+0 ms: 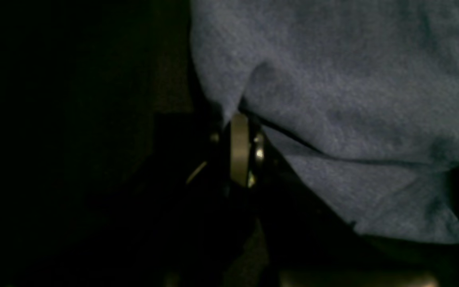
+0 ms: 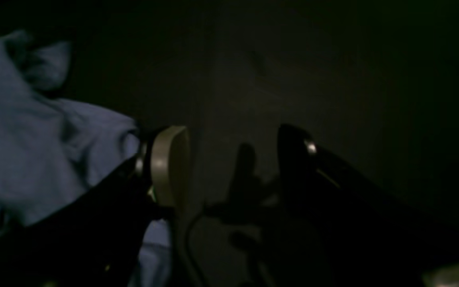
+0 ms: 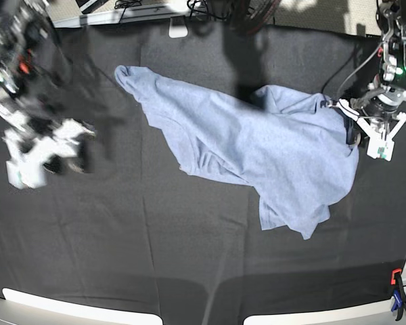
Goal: Layout the t-shirt on the table in an organized manner, then fold the t-shirt properly
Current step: 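Grasp the shirt hem with the right gripper and pull it toward the robot's base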
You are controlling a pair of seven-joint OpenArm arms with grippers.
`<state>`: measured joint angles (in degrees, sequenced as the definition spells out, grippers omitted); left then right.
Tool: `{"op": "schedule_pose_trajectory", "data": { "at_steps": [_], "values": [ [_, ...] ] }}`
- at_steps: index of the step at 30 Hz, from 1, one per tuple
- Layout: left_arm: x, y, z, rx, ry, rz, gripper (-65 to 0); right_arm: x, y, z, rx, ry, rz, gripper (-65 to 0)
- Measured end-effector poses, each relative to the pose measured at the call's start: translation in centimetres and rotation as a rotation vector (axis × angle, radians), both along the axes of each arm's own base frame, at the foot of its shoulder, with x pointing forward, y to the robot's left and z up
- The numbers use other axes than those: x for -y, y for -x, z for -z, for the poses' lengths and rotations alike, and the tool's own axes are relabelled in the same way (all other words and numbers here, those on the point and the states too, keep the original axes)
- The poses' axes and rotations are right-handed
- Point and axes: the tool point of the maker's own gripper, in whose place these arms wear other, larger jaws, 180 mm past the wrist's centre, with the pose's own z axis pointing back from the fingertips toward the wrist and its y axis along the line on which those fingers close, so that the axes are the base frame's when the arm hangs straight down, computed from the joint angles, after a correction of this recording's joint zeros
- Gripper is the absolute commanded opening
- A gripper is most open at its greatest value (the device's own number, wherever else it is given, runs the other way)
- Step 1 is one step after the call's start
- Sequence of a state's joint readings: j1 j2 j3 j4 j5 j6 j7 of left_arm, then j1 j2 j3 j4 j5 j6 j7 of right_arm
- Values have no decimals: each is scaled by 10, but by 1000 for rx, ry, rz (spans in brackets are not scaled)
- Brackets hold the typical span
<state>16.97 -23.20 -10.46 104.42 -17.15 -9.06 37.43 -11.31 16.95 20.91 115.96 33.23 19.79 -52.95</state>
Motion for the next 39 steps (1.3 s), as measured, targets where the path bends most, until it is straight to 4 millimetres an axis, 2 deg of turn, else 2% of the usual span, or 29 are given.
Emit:
{"op": "schedule_pose_trajectory", "data": {
  "at_steps": [5,8,13,19,25,27,31,39],
  "values": [
    [0,0,0,1,0,0,-650,-50,-14,53,-144,-21,-98,-303],
    [0,0,0,1,0,0,-650,-77,-35,60,-169,-42,-134,-303],
    [0,0,0,1,1,0,-650,-107,-57,73,-232,-63,-156,-303],
    [0,0,0,1,0,0,-650,-120,-80,92,-298,-26,-134,-303],
    [0,0,0,1,0,0,-650,-118,-102,102,-362,11,-122,-303],
    [0,0,0,1,0,0,-650,-117,-101,112,-421,20,-125,-303],
    [0,0,0,1,0,0,-650,-118,-86,135,-534,17,-136,-304],
    [0,0,0,1,0,0,-650,-146,-85,128,-537,-82,-182,-305]
  ]
}}
